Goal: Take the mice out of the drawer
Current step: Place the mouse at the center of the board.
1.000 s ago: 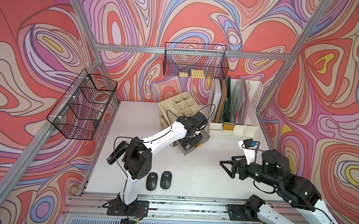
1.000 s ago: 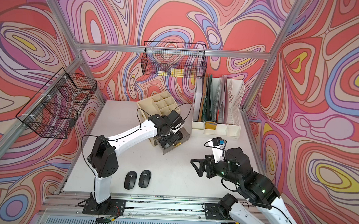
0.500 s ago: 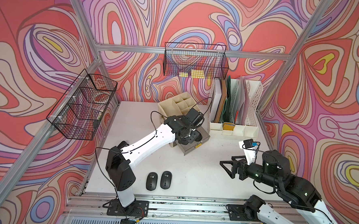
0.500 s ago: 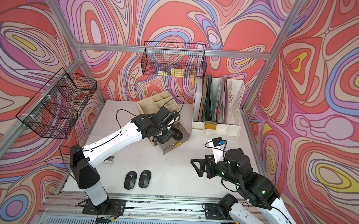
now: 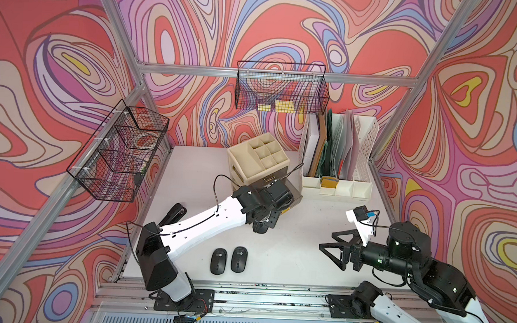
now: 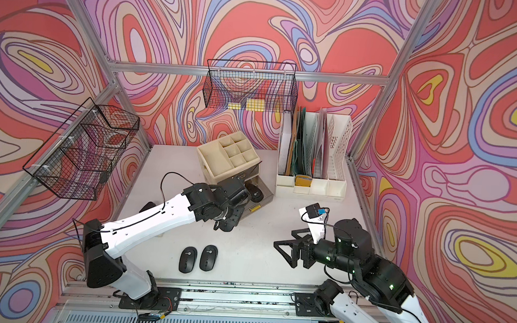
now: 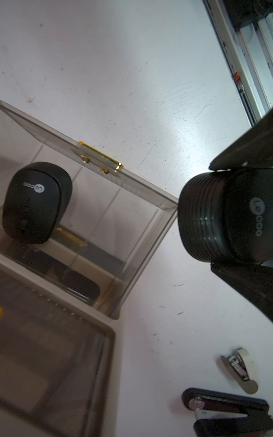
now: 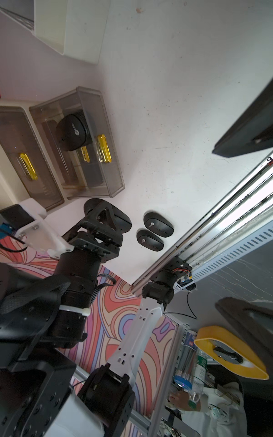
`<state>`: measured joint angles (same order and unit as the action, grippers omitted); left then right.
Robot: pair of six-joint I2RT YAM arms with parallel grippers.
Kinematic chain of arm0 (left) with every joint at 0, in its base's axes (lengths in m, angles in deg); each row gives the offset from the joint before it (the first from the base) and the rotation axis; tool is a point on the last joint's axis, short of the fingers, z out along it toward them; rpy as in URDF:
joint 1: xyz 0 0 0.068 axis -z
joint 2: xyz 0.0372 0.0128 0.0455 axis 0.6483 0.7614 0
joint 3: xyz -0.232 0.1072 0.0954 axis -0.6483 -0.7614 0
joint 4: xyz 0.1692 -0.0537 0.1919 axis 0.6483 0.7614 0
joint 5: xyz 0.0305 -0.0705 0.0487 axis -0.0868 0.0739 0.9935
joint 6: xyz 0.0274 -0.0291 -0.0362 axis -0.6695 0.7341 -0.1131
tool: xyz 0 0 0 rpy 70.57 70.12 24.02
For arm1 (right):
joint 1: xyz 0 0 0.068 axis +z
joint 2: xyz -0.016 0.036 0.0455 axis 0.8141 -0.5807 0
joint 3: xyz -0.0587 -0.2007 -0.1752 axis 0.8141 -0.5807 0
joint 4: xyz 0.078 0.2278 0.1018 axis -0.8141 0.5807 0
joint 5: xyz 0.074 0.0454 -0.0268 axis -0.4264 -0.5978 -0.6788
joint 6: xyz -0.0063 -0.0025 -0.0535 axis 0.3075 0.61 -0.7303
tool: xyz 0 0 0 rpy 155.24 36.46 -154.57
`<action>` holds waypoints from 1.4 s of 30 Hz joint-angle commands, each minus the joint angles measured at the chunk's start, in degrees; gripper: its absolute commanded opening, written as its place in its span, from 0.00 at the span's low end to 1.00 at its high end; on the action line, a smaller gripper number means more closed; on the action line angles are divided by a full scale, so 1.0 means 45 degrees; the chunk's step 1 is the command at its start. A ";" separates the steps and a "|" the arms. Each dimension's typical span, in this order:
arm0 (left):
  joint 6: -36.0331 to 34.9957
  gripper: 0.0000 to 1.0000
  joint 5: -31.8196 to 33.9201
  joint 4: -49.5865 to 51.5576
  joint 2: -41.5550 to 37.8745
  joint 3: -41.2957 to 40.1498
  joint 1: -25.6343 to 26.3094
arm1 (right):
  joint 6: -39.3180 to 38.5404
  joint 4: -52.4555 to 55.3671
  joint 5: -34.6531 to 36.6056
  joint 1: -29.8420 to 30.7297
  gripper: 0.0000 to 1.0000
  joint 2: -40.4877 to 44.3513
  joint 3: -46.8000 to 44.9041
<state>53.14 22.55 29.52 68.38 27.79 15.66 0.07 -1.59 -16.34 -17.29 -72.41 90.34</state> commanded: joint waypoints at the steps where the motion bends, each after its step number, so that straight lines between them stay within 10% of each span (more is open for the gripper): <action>1: 0.2283 0.55 -0.0041 0.0307 -0.0552 -0.0813 0.0570 | -0.0423 0.0646 -0.0997 0.0051 0.98 0.0199 0.0272; 13: 0.5361 0.55 -0.0639 -0.2368 -0.0122 -0.4327 0.2332 | -0.0527 0.0889 -0.1327 0.0051 0.98 0.0503 -0.0202; 42: 0.5079 0.55 -0.0039 -0.4450 0.1549 -0.6468 0.2092 | 0.0001 -0.0307 -0.1514 0.0051 0.98 0.0099 -0.1408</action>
<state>76.49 20.19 8.93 75.05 -0.37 25.76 -0.41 -1.37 -22.59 -17.29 -71.82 84.44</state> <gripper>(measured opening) 0.617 0.977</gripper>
